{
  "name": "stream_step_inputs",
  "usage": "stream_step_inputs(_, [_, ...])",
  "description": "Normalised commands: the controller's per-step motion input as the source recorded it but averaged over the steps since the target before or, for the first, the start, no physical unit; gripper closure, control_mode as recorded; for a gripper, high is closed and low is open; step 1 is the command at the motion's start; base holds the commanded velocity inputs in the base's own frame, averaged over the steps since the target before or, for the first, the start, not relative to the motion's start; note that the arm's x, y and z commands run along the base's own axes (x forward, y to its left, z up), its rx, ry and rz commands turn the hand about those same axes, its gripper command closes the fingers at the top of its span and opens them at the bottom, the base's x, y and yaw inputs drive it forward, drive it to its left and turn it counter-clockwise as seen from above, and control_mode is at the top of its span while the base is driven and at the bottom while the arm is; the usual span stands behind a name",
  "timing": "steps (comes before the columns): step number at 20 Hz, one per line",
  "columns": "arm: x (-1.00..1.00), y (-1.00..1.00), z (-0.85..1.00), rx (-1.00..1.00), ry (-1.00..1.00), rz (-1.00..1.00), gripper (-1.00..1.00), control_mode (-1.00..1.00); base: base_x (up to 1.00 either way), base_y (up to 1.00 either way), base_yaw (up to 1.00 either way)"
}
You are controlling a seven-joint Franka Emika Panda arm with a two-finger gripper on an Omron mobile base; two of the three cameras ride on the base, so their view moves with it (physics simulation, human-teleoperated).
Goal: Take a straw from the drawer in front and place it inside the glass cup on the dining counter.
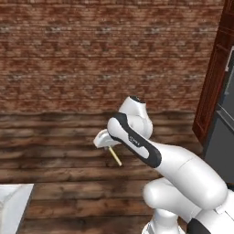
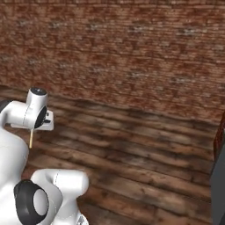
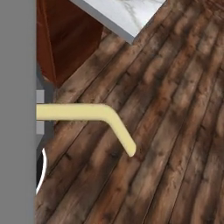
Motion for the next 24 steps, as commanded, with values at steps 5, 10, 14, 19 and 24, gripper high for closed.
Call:
stream_step_inputs(5, [0.0, 0.0, 0.0, 0.0, 0.0, 0.0, 1.0, 1.0, 1.0, 0.0, 0.0])
stream_step_inputs(10, [0.0, 0.0, 0.0, 0.0, 0.0, 0.0, 1.0, 1.0, 1.0, 0.0, 0.02])
stream_step_inputs(14, [0.0, 0.0, 0.0, 0.0, 0.0, 0.0, 1.0, 1.0, 1.0, 0.0, 0.28])
stream_step_inputs(19, [0.0, 0.0, 0.0, 0.0, 0.0, 0.0, 1.0, 1.0, 0.9, 0.0, 0.55])
stream_step_inputs(24, [0.0, 0.0, 0.0, 0.0, 0.0, 0.0, 1.0, 1.0, 0.79, 0.0, 0.68])
